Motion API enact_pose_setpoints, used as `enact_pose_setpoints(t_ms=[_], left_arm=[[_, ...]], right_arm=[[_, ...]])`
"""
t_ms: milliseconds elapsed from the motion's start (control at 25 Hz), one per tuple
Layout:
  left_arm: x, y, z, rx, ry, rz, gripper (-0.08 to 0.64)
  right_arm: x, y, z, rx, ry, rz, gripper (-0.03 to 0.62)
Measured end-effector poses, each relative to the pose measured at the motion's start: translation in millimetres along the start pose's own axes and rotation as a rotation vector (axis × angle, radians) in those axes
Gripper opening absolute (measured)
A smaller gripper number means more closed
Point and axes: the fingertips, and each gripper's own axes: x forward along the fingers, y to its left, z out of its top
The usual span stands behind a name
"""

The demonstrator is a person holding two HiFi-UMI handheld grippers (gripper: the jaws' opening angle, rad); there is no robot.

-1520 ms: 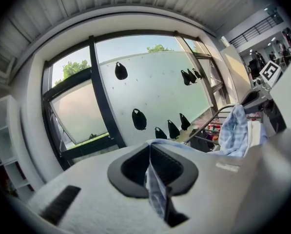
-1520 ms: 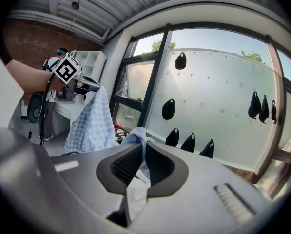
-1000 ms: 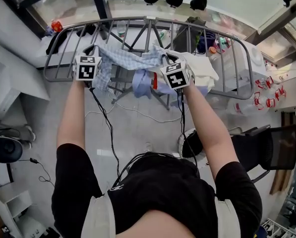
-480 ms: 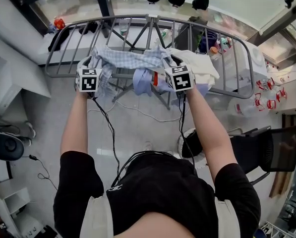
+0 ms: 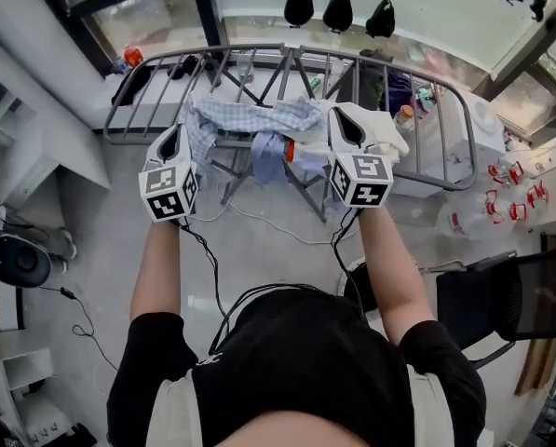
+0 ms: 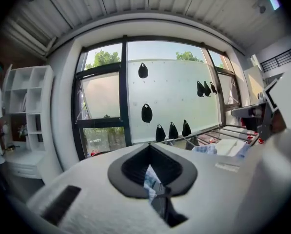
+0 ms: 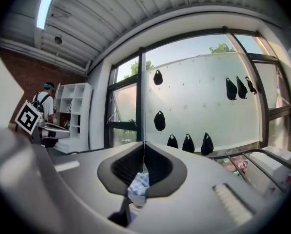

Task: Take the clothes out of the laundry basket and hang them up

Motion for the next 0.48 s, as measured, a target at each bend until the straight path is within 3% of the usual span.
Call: enact_pose_setpoints(t_ms=[280, 480], left_arm=[[-70.8, -82.0, 21.9, -0.008, -0.065, -0.047, -0.001], [-101.9, -147.0, 23.9, 0.015, -0.121, -0.136, 0.0]], right_arm=[[-91.7, -11.8, 20.4, 0.027, -0.101, -0.057, 0.014], [-150.2, -19.5, 1.5, 0.033, -0.093, -0.103, 0.012]])
